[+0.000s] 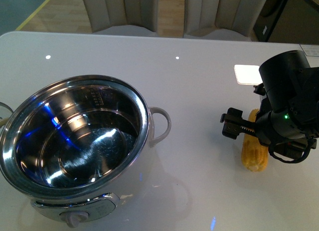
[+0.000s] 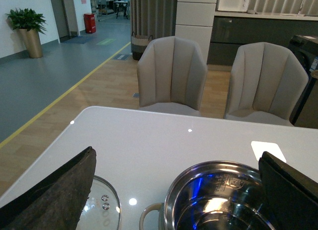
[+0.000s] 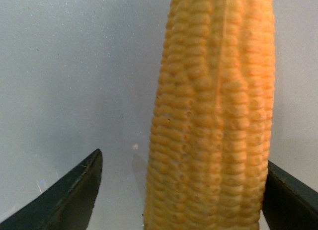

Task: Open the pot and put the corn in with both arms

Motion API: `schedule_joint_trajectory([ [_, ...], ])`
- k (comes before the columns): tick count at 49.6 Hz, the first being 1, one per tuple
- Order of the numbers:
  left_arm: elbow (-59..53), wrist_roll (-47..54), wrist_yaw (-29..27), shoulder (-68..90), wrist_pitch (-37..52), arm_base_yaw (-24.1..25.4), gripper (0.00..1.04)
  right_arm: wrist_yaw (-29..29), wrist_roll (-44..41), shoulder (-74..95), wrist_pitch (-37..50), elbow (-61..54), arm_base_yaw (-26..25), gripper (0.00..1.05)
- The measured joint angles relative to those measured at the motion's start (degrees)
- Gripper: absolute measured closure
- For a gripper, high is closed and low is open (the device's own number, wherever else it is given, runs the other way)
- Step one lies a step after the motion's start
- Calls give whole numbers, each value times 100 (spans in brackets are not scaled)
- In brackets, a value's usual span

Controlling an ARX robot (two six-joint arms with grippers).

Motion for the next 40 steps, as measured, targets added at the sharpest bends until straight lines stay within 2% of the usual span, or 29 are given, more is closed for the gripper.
schedule_joint_trajectory([
  [3, 0, 0, 0, 2, 0, 0, 7, -4, 0, 9, -4, -11, 9, 29],
  [11, 0, 0, 0, 0, 0, 0, 7, -90, -39, -50, 111, -208, -2, 59],
  [17, 0, 0, 0, 2, 0, 0, 7, -262, -275, -402, 289, -555, -94, 72],
  [27, 0, 0, 0, 2, 0, 0, 7, -800, -382, -1641, 479, -1123, -109, 81],
  [40, 0, 0, 0, 0, 0, 0, 7, -1305, -302, -2806, 525, -1316, 417, 82],
])
